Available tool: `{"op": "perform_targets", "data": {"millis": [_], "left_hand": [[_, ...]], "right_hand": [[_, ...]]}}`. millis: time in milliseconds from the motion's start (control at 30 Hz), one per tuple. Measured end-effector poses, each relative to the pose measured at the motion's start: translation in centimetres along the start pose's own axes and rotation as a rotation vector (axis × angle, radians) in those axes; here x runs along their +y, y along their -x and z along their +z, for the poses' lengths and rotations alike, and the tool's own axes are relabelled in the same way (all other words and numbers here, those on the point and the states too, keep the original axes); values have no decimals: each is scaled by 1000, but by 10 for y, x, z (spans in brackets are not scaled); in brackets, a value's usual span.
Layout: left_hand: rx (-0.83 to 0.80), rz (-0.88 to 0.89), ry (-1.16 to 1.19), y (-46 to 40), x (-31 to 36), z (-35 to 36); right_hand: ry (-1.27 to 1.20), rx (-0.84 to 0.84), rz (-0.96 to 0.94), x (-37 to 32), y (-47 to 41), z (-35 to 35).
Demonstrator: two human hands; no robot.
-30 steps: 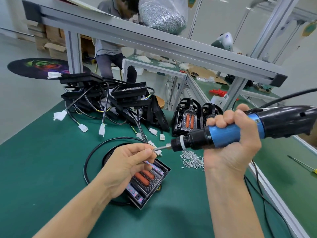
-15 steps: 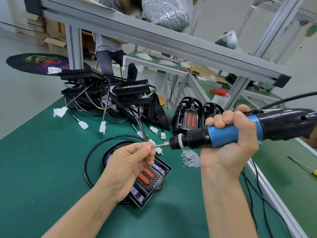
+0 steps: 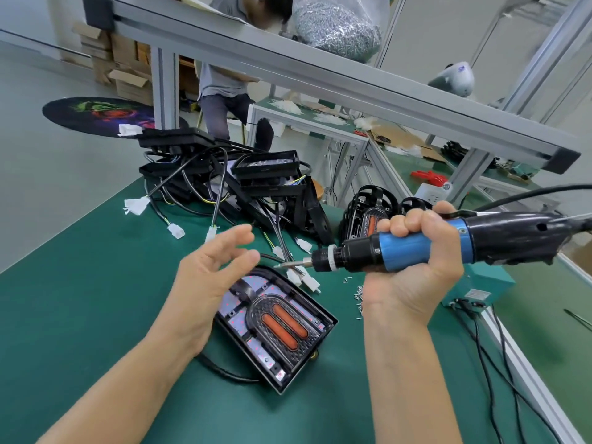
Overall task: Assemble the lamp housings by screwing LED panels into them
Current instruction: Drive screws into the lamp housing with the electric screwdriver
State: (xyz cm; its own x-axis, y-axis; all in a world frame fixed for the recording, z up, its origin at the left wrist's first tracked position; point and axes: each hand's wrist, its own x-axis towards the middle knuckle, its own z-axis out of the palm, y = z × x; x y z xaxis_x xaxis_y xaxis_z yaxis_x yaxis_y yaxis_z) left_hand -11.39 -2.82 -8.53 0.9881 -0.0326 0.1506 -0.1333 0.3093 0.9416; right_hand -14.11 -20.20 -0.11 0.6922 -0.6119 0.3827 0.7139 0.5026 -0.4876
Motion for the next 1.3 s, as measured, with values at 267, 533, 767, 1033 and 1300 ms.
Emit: {"op": "perform_targets", "data": {"millis": [267,533,767,1033,1300], "left_hand": [[-67,-378,-896,-1,-26,-32],[-60,-302,-896,-16,-44,-12],[-117,-302,-842,-26,-50,-4],[-141,-107,-1201,-32,-53,-1],[-141,103,-1125,-48,-45,16]], "right_hand": [[110,-21,-1,14,-10,-14],[206,-52,-17,31,-16,-26],[357,-95,-14,51,-17,-30],[455,-143,-12,59,-21,-30],[436,-163,10,61,-22,-30]]}}
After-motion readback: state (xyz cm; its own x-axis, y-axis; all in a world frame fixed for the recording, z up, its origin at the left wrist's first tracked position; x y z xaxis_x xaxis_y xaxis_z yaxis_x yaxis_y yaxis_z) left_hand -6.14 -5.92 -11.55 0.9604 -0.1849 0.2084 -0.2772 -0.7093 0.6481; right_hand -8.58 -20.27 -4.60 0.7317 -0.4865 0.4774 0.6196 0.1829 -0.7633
